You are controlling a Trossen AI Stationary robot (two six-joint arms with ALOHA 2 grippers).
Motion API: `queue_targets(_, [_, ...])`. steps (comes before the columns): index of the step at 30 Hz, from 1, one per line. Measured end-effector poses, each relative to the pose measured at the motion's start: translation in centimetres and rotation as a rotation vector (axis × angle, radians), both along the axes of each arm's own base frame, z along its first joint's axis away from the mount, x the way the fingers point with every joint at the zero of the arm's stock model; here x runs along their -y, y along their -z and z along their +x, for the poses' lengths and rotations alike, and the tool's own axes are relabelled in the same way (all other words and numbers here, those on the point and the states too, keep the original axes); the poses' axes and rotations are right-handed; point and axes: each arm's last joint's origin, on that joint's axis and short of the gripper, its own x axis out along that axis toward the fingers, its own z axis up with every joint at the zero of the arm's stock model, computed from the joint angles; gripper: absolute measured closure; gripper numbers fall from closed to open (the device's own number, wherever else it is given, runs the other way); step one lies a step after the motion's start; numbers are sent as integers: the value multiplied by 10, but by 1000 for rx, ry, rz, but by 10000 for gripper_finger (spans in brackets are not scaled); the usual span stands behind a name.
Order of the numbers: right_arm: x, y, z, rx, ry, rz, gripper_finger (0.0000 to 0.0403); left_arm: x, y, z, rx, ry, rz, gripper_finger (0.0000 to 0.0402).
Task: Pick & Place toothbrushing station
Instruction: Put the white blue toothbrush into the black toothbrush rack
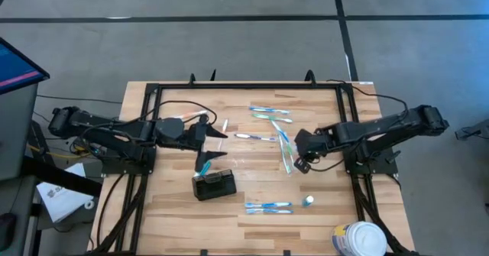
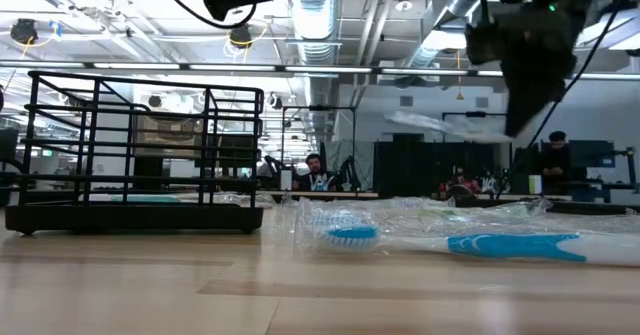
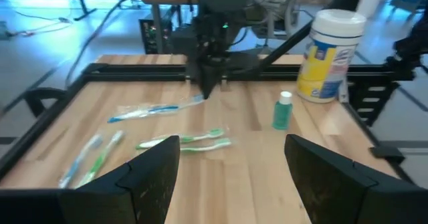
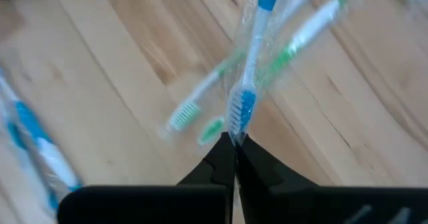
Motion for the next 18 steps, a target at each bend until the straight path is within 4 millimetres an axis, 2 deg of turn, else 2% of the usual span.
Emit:
queue_targets(6, [-2,-15,11,107,-25,4,403,12,3,1,-17,-80,221,137])
queue_targets(10, [-3,-20,16,168,-61,15,403,30,11,10,-25,-86,407,137])
queue_targets(18, [-6,-28,28,310,-120,66,403,59,19,42,-64,-170,764,137])
